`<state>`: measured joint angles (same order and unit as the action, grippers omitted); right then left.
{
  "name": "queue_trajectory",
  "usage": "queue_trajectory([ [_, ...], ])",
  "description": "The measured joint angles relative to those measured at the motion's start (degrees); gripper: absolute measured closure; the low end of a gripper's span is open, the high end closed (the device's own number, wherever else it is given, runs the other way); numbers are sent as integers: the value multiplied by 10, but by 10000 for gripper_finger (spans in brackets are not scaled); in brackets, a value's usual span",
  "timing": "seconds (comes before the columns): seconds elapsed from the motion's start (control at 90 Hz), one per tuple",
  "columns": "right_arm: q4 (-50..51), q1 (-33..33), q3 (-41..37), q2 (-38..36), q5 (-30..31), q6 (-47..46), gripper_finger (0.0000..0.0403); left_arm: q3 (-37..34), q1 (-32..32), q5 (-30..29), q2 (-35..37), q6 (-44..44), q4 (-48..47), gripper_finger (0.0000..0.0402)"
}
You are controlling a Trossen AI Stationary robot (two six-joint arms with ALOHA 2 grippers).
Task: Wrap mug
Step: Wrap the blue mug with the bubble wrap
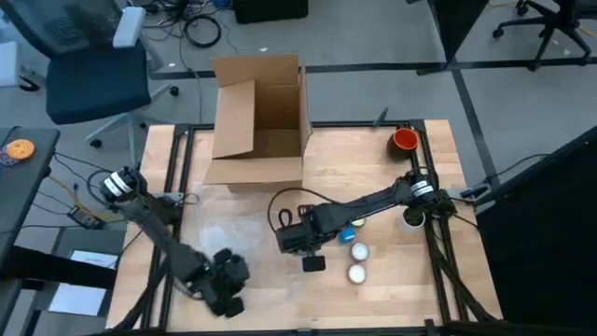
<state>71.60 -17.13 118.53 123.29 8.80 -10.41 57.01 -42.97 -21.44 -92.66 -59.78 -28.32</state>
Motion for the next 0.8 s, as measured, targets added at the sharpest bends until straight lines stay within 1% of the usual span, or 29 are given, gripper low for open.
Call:
queue_trajectory([
  [0.089,43,-2,21,0,18,-10,403,5,48,-17,0,57,21,402],
  [0.189,48,-1,18,0,30,-14,403,5,89,-16,-4,118,66,402],
  [0.278,45,-1,1,0,39,-14,403,5,112,-11,-17,159,102,402],
  [0.444,23,3,-44,0,45,-14,403,5,141,-6,-48,204,158,402],
  [0.556,-16,5,-73,-5,54,-14,403,5,157,-5,-67,227,190,402],
  [0.622,-29,5,-79,-6,56,-14,403,4,165,-2,-74,242,200,402],
  [0.667,-33,5,-83,-6,56,-14,403,4,166,-10,-78,253,203,402],
  [0.8,-39,5,-76,-4,53,-14,403,4,171,-7,-81,255,197,402],
])
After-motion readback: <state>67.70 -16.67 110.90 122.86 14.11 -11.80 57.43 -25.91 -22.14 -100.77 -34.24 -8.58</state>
